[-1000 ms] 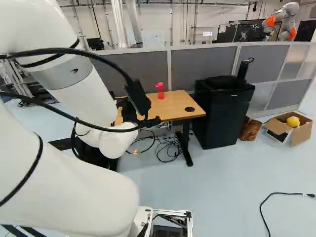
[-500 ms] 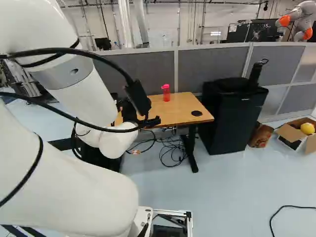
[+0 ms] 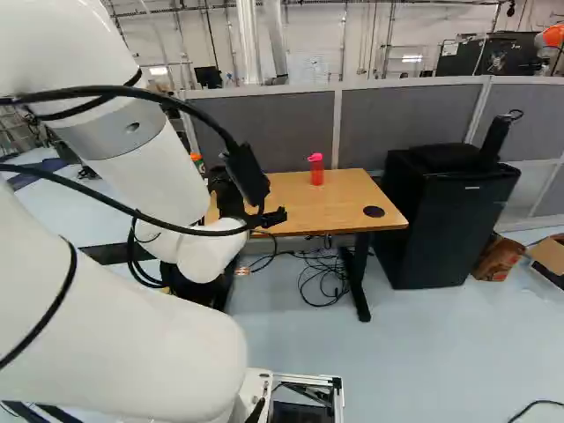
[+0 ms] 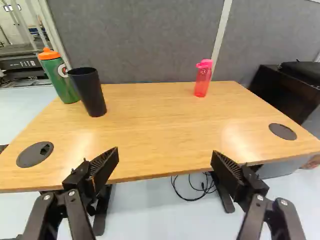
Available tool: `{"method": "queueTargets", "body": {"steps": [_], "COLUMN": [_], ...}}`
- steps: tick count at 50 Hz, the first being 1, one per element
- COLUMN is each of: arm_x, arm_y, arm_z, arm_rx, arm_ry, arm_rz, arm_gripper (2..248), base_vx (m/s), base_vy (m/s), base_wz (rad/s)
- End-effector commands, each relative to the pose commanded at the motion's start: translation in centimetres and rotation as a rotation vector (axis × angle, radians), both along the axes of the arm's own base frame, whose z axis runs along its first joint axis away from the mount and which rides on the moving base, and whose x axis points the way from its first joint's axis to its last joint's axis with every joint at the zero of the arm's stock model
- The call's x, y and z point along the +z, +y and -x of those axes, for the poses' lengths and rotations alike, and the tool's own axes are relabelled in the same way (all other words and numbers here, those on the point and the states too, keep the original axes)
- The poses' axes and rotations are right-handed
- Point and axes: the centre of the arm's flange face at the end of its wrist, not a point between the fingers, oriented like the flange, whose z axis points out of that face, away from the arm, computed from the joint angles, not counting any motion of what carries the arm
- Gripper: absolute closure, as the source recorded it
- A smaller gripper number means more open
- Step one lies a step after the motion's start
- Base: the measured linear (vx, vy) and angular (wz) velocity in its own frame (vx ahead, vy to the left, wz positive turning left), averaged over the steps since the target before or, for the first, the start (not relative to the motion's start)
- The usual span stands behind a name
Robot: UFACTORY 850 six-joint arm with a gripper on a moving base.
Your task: Pick up the green bottle from the table
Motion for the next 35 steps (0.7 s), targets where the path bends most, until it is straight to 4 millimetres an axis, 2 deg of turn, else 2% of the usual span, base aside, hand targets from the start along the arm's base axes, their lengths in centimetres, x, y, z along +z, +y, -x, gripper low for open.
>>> {"method": "queueTargets", "body": {"steps": [35], "arm_x": [0.0], "arm_y": [0.0], "arm_z": [0.0], "arm_rx": [0.0], "arm_ry": [0.0], "arm_rz": [0.0], "arm_gripper": [3], "base_vx": [0.06], "base_vy": [0.071], "base_wz": [0.192]}}
